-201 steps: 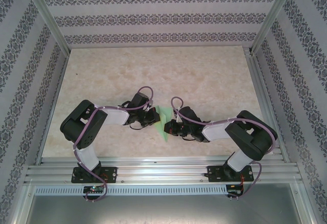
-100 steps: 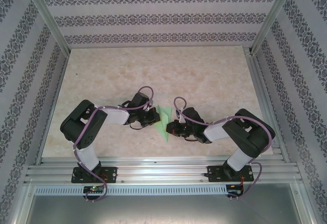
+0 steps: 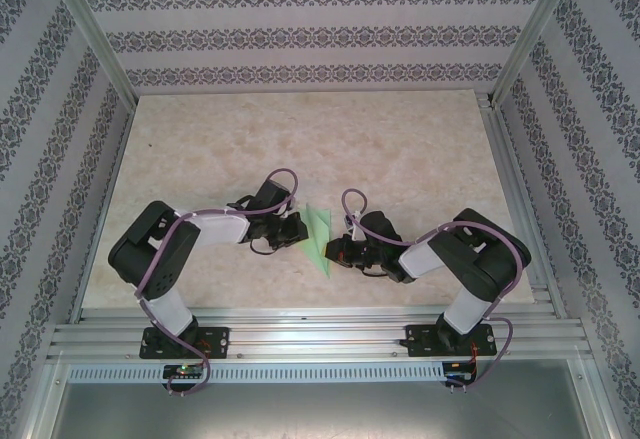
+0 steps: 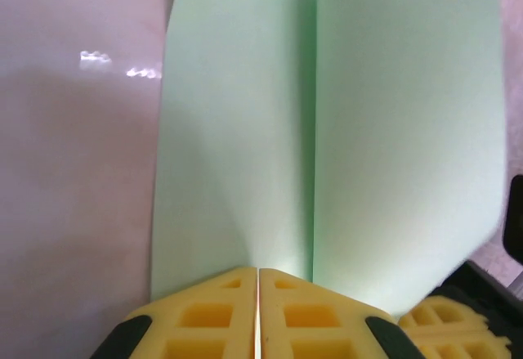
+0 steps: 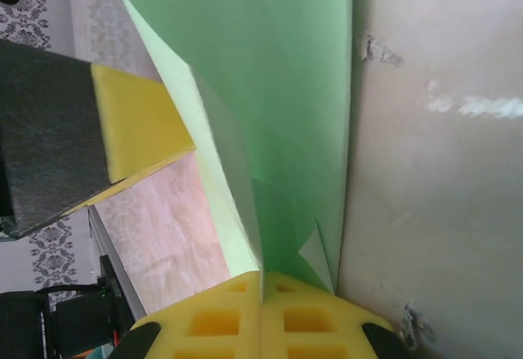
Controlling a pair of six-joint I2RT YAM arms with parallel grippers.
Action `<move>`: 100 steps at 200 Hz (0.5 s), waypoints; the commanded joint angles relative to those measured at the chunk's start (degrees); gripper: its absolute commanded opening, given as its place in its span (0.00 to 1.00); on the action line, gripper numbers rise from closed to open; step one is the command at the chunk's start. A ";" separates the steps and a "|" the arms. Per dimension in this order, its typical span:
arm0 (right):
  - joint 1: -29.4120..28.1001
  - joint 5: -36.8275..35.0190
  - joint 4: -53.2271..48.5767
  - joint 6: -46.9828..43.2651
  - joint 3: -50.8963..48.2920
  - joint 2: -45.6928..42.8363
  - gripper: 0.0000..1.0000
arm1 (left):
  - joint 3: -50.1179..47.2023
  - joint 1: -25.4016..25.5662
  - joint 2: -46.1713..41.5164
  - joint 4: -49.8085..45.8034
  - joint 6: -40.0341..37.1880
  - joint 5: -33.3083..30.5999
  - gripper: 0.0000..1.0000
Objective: Fold a paper plane with a square sheet of paper (fold left side to right side)
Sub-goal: Fourth fold the wing at the center of the table.
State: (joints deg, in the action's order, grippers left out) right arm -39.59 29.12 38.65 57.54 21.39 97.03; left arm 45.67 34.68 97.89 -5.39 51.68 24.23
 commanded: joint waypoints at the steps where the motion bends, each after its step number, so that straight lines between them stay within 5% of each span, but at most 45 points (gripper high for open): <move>1: -0.31 -1.96 -0.29 -0.02 -0.82 1.95 0.02 | 2.45 0.77 -2.79 -3.93 -2.92 -0.25 0.08; 100: -0.29 -1.97 -0.59 0.17 -0.07 3.32 0.04 | 5.70 3.47 2.96 3.06 -1.85 4.45 0.05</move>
State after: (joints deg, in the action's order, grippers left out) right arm -39.59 29.28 39.33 57.60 21.26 97.32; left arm 49.60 37.28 98.70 -4.91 50.98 27.40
